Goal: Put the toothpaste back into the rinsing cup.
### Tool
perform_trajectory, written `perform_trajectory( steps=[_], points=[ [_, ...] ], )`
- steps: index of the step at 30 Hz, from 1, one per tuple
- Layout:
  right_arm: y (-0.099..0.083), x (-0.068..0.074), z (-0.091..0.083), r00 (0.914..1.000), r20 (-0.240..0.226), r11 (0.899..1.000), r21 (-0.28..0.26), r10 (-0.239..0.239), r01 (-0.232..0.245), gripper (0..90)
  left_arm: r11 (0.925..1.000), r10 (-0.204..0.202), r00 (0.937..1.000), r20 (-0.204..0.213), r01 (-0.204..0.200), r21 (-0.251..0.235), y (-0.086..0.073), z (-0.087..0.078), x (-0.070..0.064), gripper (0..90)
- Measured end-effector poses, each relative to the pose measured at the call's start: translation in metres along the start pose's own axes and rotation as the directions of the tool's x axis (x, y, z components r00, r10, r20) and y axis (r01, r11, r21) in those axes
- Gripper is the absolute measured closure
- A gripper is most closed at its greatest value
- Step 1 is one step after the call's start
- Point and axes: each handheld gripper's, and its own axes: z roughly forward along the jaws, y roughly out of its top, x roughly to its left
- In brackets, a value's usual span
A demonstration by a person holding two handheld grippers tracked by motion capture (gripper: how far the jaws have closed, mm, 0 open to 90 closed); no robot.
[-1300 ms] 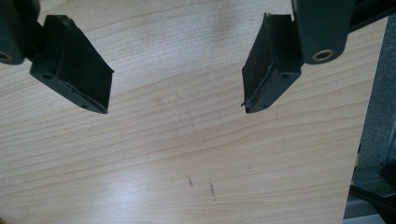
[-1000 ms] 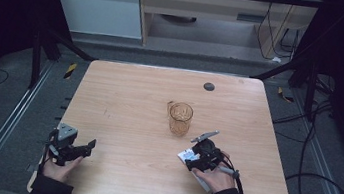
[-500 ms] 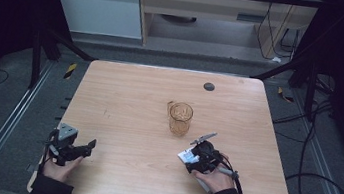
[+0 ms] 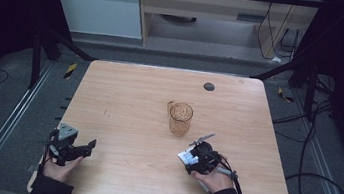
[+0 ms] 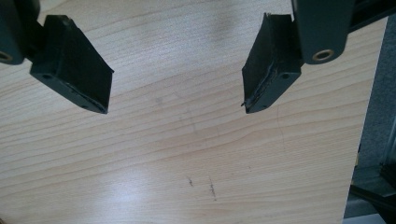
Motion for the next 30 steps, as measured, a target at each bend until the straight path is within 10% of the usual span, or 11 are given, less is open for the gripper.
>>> perform_trajectory(
  steps=[30],
  points=[
    [-0.001, -0.004, -0.028, 0.9993, -0.032, 1.0, -0.018, 0.02, -0.021, 70.4, 1.0, 0.003, 1.0, 0.001, -0.003, 0.001, 0.0, 0.0, -0.001, 23.1]
  ],
)
